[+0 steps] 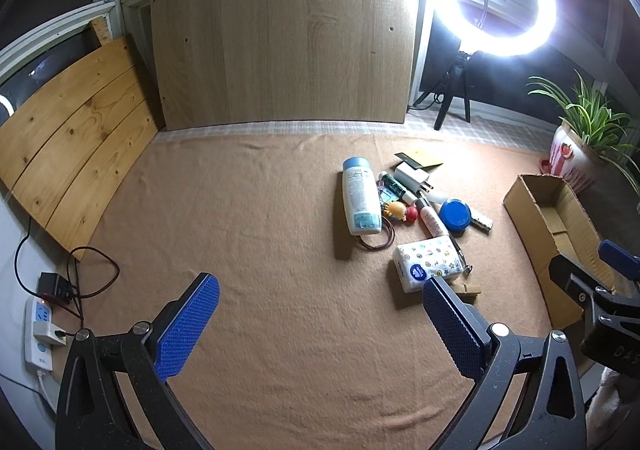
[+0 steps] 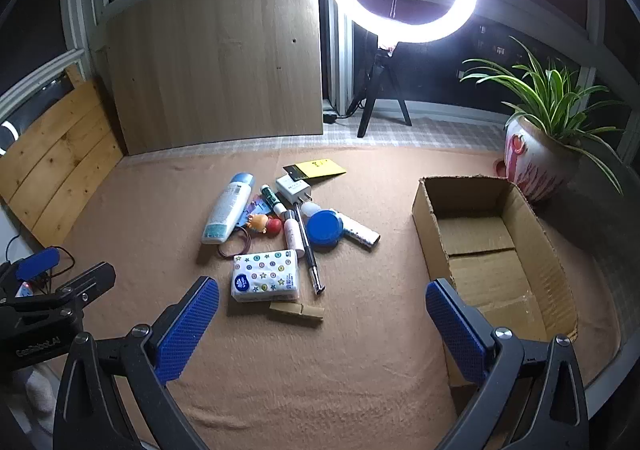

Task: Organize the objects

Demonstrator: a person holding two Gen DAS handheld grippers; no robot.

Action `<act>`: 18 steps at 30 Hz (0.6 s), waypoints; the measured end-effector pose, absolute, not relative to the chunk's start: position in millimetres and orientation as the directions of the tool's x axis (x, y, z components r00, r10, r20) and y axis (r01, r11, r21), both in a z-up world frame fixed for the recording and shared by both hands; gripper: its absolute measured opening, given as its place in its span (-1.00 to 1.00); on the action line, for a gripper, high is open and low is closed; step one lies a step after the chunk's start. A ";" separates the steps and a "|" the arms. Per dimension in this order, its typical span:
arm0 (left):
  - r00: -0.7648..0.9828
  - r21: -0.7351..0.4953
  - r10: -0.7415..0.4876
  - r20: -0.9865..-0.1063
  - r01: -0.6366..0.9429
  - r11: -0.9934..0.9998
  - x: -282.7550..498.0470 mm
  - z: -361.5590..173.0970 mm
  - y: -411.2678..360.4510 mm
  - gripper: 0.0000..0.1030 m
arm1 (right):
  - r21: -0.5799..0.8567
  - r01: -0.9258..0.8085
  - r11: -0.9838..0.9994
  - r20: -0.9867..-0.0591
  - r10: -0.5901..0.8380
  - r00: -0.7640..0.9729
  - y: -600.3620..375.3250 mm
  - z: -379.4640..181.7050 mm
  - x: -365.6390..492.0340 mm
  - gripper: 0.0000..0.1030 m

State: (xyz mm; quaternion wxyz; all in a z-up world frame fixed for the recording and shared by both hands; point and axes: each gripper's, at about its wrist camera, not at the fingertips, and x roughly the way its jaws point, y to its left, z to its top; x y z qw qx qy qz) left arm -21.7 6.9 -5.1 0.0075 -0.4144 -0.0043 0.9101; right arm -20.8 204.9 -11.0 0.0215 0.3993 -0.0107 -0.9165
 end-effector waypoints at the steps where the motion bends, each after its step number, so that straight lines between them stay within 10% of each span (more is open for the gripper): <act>1: -0.656 -0.015 0.018 -0.754 -0.011 -1.000 -21.4 -4.9 6.7 1.00 | 0.036 0.030 -0.999 -0.732 -0.047 -0.680 204.4 -11.3 -20.6 0.98; 18: -0.652 -0.022 0.024 -0.758 -0.012 -1.000 -22.6 -6.4 6.2 1.00 | 0.029 0.030 -0.999 -0.732 -0.042 -0.680 201.0 -9.9 -22.9 0.98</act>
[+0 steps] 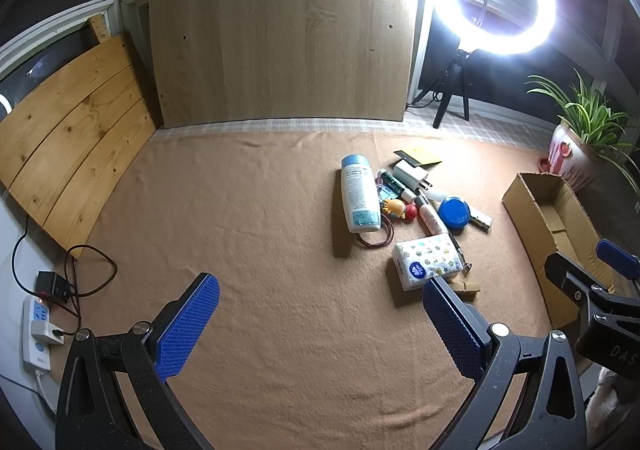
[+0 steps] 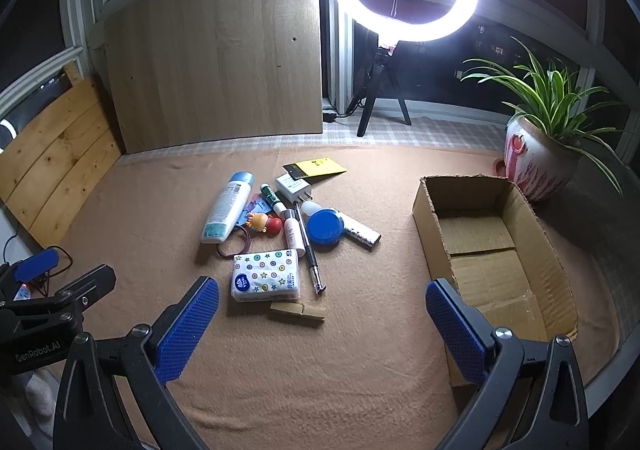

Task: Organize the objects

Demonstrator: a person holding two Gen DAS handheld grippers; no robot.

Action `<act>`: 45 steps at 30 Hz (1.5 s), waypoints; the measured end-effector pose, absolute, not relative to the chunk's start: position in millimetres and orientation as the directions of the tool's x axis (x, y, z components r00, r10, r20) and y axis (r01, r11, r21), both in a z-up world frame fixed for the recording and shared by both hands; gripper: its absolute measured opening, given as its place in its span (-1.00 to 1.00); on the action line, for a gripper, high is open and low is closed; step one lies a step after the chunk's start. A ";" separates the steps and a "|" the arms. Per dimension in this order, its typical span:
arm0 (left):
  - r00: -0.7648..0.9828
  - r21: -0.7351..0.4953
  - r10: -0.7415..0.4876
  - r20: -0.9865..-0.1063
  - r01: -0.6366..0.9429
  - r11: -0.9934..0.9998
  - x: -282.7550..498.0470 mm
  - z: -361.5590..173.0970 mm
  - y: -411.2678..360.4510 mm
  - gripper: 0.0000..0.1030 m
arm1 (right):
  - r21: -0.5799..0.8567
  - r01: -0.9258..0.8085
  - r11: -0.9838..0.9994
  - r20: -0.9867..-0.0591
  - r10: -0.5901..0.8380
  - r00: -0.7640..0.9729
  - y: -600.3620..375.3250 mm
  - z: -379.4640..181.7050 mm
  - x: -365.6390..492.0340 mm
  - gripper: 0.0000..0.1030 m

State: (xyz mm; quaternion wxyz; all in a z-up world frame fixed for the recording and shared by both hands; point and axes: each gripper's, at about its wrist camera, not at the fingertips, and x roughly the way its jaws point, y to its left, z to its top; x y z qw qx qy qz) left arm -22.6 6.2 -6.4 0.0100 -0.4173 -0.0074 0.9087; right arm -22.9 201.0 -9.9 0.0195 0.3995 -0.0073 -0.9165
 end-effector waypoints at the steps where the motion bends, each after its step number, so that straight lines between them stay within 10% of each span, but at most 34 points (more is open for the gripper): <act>1: -0.651 -0.022 0.025 -0.758 -0.012 -1.000 -22.8 -6.6 5.8 1.00 | 0.030 0.030 -0.999 -0.732 -0.043 -0.679 200.8 -9.8 -23.3 0.98; 45: -0.624 -0.041 0.048 -0.780 -0.026 -0.999 -33.7 -20.5 8.3 1.00 | 0.082 0.030 -0.996 -0.750 -0.082 -0.656 209.3 -22.9 -39.6 0.99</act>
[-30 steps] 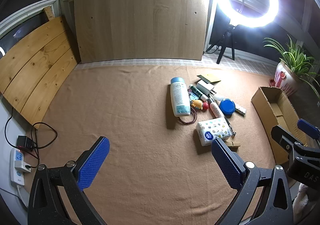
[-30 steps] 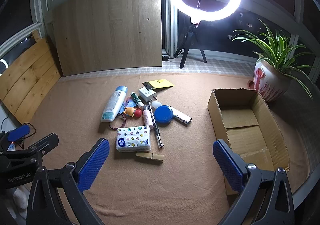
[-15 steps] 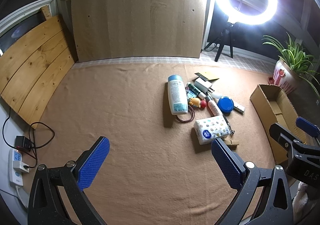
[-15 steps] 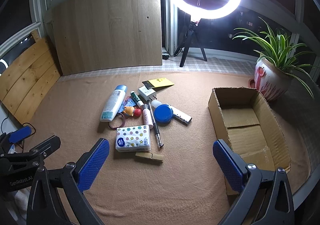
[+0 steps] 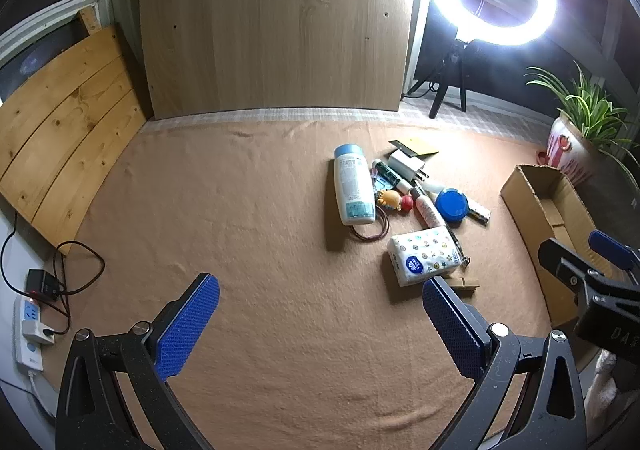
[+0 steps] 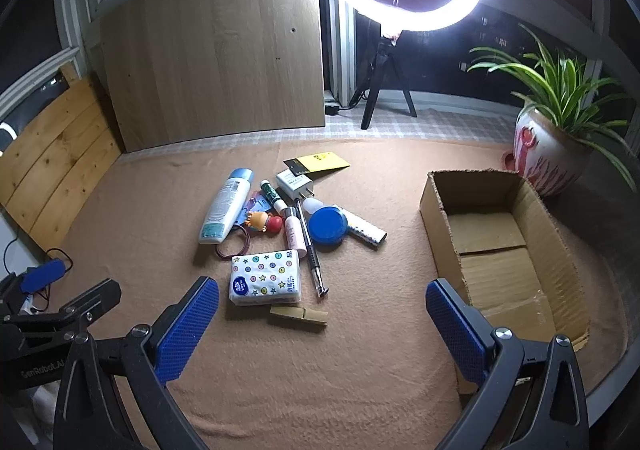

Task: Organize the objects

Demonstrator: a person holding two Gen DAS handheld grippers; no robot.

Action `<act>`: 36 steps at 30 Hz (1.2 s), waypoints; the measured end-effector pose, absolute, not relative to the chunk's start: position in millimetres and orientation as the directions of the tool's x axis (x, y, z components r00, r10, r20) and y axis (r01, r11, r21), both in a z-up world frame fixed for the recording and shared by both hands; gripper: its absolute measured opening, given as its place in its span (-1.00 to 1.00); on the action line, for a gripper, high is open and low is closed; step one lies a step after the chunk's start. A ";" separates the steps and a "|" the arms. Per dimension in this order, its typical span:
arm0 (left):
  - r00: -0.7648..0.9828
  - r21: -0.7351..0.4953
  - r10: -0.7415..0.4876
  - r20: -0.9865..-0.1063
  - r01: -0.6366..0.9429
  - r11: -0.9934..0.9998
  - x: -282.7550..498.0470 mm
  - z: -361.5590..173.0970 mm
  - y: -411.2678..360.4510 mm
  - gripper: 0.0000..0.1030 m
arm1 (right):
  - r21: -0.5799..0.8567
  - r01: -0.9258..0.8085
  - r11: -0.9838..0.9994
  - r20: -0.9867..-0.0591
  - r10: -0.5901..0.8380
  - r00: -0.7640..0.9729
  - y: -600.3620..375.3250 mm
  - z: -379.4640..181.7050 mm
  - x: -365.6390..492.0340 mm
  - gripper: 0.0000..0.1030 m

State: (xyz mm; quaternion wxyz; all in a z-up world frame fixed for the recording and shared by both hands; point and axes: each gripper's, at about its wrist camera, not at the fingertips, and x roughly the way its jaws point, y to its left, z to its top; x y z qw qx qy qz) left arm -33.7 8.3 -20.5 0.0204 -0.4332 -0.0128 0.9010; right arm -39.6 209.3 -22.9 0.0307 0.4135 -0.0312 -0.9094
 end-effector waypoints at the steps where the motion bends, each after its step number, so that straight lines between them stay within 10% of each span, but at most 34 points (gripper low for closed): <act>1: -0.622 -0.043 0.047 -0.782 -0.022 -0.999 -34.8 -22.5 7.5 1.00 | 0.091 0.028 -0.995 -0.753 -0.087 -0.652 211.1 -24.4 -41.0 0.98; 12: -0.584 -0.049 0.061 -0.809 -0.038 -0.998 -50.4 -46.4 8.9 1.00 | 0.186 0.076 -0.980 -0.775 -0.194 -0.601 219.4 -39.3 -63.7 0.97; 28: -0.480 -0.182 0.214 -0.851 -0.114 -0.977 -92.7 -89.9 52.1 0.88 | 0.378 0.085 -0.922 -0.857 -0.383 -0.346 216.1 -99.6 -130.6 0.13; 36: -0.419 -0.274 0.282 -0.863 -0.081 -0.958 -115.8 -115.2 56.2 0.36 | 0.422 0.078 -0.903 -0.867 -0.428 -0.255 203.8 -123.5 -144.6 -0.23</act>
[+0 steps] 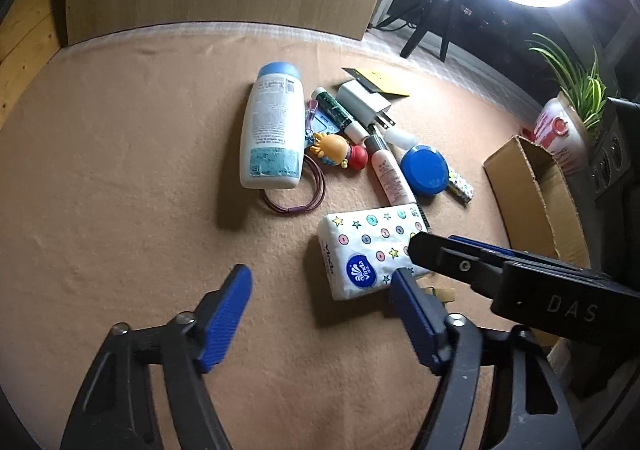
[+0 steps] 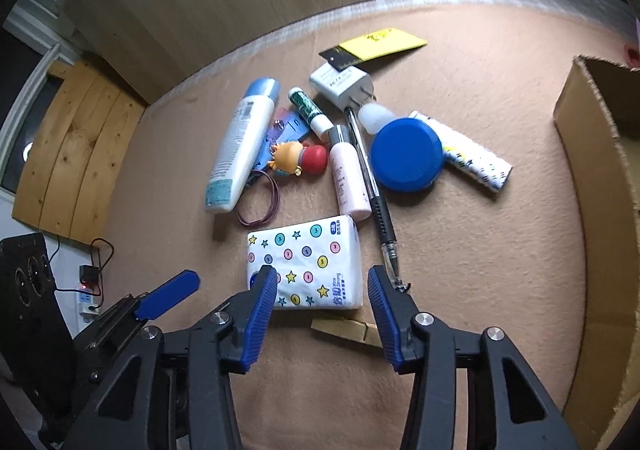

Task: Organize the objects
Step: 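Grasp the white dotted tissue pack with the right gripper and lift, then carry the tissue pack into the cardboard box and open the right gripper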

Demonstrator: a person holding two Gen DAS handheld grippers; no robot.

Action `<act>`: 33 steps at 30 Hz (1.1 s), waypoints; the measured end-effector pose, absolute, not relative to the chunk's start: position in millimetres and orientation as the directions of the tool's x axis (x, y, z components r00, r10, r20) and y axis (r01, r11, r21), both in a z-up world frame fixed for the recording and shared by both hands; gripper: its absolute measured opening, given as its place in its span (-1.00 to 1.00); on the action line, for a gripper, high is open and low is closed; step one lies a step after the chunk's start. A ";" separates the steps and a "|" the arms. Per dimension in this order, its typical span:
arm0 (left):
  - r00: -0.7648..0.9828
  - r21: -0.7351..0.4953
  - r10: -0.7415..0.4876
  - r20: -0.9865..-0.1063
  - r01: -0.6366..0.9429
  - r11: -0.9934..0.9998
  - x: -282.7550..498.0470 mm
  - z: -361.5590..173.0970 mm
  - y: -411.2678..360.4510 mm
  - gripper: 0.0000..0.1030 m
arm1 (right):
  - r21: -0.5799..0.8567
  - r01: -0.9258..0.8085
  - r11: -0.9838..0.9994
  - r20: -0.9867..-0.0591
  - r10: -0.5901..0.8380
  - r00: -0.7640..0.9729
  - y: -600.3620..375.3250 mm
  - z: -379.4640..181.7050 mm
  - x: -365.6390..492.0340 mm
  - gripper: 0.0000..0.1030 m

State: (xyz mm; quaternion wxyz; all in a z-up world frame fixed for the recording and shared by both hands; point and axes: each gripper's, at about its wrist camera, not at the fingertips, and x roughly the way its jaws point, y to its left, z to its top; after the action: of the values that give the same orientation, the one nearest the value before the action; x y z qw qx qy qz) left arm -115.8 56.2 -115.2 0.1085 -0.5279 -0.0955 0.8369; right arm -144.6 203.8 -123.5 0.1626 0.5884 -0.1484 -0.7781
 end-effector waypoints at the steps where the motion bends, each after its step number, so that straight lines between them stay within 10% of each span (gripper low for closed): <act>1: -0.413 -0.284 0.295 -0.862 -0.090 -0.955 -117.1 -117.1 57.6 0.34 | 0.424 0.075 -0.903 -0.868 -0.429 -0.249 203.3 -126.1 -145.9 -0.24; 14: -0.329 -0.396 0.417 -0.847 -0.132 -0.909 -124.8 -137.1 69.0 -0.19 | 0.444 0.039 -0.895 -0.867 -0.440 -0.234 201.8 -141.7 -151.1 -0.38; 33: -0.458 -0.333 0.434 -0.775 -0.288 -0.898 -97.0 -52.6 128.6 -0.21 | 0.459 0.026 -0.888 -0.788 -0.421 -0.450 279.0 -60.5 -107.3 -0.42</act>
State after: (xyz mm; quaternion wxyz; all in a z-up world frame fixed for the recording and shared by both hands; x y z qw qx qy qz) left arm -97.0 128.6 -52.6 0.2122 -0.4751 -0.0769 0.8505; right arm -107.3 279.0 -60.5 0.1347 0.5067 -0.1948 -0.8290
